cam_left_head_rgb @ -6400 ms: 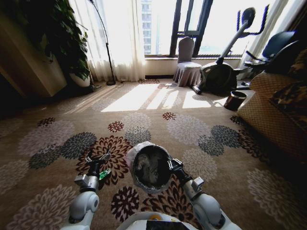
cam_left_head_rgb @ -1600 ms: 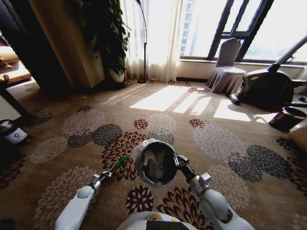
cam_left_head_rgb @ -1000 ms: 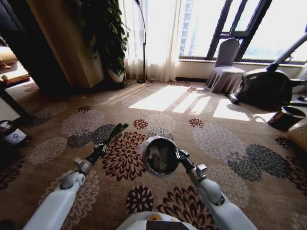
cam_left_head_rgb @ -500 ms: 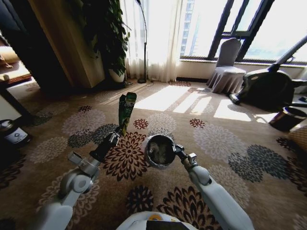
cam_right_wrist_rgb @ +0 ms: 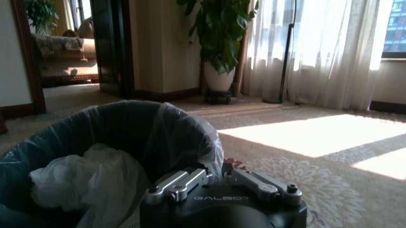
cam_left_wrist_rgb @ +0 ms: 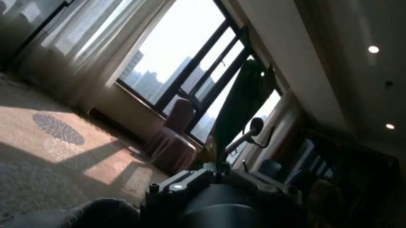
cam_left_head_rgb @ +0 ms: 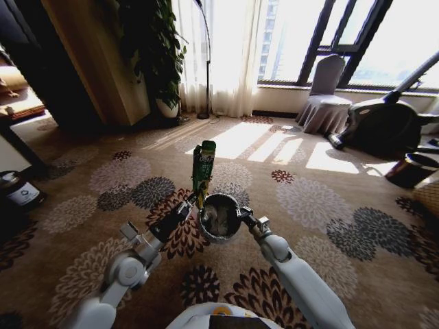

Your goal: Pick up the trash from the ground and place it into the trash bin.

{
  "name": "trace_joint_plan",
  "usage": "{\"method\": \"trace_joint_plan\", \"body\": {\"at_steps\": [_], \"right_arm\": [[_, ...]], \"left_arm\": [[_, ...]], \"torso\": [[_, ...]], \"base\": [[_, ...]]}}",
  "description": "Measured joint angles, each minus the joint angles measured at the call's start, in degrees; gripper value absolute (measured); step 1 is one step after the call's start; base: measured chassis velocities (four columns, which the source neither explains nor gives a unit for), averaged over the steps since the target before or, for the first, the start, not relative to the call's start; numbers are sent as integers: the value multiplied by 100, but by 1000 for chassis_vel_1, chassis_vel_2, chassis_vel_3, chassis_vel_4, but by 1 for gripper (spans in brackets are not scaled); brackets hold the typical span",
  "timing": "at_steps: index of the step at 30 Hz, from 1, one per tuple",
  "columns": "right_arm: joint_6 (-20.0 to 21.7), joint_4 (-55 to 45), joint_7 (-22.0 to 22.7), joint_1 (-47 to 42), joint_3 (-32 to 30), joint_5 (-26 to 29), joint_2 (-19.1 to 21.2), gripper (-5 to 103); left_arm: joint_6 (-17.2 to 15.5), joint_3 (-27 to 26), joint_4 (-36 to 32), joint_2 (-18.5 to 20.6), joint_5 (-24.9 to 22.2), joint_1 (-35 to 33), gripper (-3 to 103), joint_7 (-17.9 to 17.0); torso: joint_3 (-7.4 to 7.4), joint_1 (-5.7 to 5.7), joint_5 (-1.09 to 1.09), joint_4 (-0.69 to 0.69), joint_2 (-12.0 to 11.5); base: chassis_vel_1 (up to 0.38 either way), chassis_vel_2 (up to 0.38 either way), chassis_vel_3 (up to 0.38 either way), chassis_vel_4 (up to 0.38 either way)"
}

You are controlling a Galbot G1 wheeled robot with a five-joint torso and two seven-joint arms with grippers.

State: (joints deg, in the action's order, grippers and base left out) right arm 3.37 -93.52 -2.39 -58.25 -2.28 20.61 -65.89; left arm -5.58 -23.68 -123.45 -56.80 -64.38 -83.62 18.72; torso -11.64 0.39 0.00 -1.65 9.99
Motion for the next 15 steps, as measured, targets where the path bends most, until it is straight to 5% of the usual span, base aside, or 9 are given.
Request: {"method": "trace_joint_plan", "body": {"at_steps": [15], "right_arm": [[308, -529, 12, -276, -79, -152, 209, 4]], "left_arm": [[11, 773, 587, -1, 1071, 188, 0, -575]], "torso": [[0, 0, 1, 0, 0]], "base": [[0, 0, 0, 0]]}}
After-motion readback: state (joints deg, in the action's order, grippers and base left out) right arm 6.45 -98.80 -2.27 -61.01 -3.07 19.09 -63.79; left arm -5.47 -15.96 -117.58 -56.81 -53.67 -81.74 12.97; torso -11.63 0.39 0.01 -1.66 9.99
